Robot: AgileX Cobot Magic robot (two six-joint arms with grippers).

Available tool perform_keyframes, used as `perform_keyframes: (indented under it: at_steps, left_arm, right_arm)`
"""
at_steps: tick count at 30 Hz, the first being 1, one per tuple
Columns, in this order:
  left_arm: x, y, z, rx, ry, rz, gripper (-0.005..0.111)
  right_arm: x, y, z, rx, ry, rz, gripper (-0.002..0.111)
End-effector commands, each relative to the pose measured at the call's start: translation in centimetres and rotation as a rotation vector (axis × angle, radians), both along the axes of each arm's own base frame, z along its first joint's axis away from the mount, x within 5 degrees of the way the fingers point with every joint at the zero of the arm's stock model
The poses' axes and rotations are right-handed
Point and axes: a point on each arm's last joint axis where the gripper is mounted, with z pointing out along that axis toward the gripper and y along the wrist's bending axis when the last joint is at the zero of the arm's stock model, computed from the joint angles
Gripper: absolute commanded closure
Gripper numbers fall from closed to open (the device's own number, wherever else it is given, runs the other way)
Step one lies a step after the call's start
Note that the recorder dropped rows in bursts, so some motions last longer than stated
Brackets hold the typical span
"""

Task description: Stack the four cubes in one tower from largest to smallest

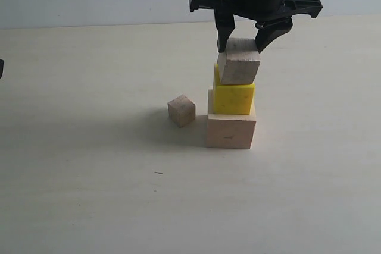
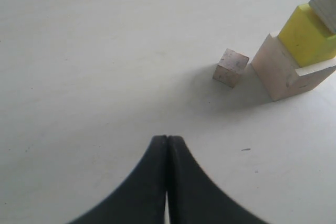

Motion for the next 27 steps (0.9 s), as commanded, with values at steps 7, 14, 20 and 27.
perform_keyframes:
  at_steps: [7, 14, 20, 27]
  left_arm:
    - [-0.17, -0.08, 0.03, 0.000, -0.005, -0.010, 0.107]
    - [-0.17, -0.08, 0.03, 0.000, -0.005, -0.010, 0.107]
    - [-0.18, -0.08, 0.02, 0.001, -0.004, -0.010, 0.107]
    - [-0.18, -0.08, 0.02, 0.001, -0.004, -0.010, 0.107]
  right_arm:
    - [-0.03, -0.04, 0.07, 0.002, -0.006, -0.014, 0.064]
    - [-0.03, -0.04, 0.07, 0.002, -0.006, -0.014, 0.053]
    - [-0.04, -0.02, 0.07, 0.004, -0.005, -0.014, 0.044]
    - [-0.27, 0.39, 0.10, 0.053, 0.024, -0.023, 0.042]
